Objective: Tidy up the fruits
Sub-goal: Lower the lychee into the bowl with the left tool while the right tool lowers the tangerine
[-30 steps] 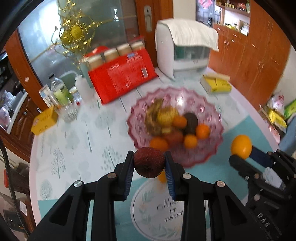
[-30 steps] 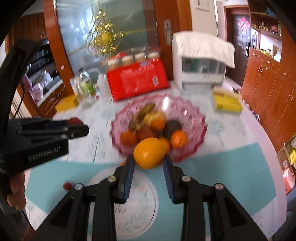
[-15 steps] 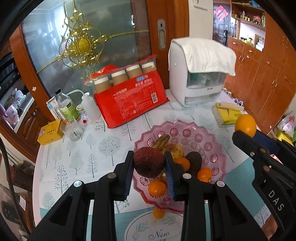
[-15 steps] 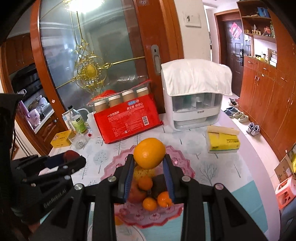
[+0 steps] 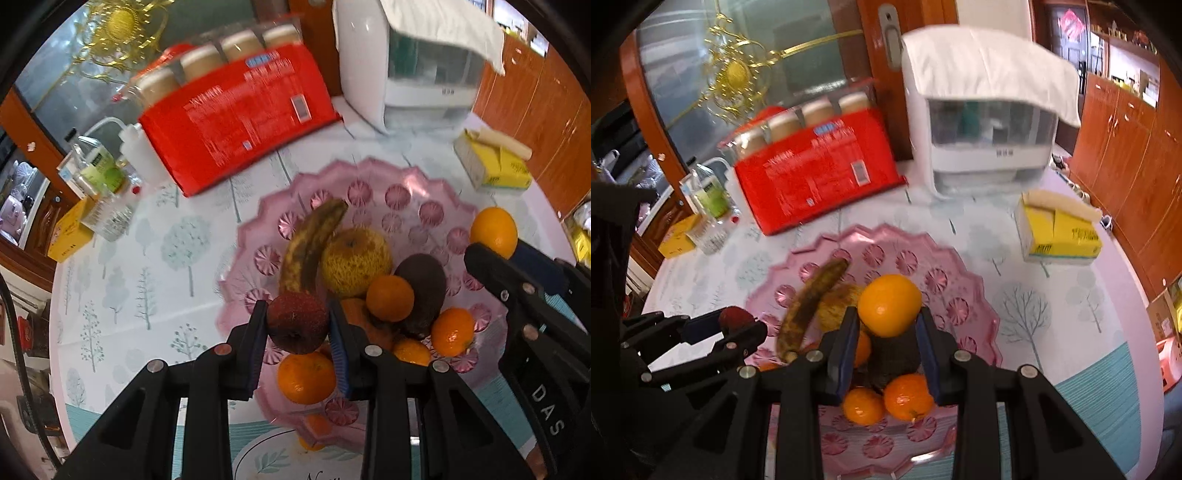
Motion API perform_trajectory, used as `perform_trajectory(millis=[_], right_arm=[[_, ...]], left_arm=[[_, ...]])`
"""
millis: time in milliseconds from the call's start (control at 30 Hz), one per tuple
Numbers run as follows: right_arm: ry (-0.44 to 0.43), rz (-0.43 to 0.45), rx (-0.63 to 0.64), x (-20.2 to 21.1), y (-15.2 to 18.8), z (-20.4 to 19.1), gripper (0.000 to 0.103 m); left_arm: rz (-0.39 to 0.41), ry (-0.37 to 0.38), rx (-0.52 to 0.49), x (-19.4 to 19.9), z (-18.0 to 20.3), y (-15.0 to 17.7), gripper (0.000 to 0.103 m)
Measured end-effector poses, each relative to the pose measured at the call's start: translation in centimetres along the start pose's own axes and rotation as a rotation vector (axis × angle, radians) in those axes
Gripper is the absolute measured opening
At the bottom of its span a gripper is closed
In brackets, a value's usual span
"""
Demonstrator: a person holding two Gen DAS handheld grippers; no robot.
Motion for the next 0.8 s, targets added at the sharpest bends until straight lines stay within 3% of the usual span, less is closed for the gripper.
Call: perform_trajectory(millis=[267, 500, 700, 800], right_arm=[[0.014, -0.037, 0.009, -2.7, 0.4, 0.6, 0.033], [0.012, -0.076, 0.008, -4.4, 1.2, 0.8, 0.033], [0.007, -0.080, -0.005, -4.6, 1.8, 1.2, 0.034], [0.010, -0.070, -0.019, -4.2, 1.8, 1.6, 0.040]], left_arm=[[-0.037, -0.008, -0.036, -2.8, 1.7, -0.1, 0.030], [-0.025, -0.033, -0.074, -3.1, 2.1, 0.0, 0.033], [0.006, -0.075, -0.100, -2.7, 1.9, 0.2, 0.057], [0.017, -0.084, -0.103, -2.3, 1.6, 0.3, 0.069]])
Point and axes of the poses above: each gripper's, at about its wrist camera, not at the fingertips, and x roughly against the way its jaws point, z to its right, y to its underside, the point moved 1 cm from there along -x, roughly the way its jaws point, and after that the axes turned 6 degrees about -y, right-handed, at the moved point
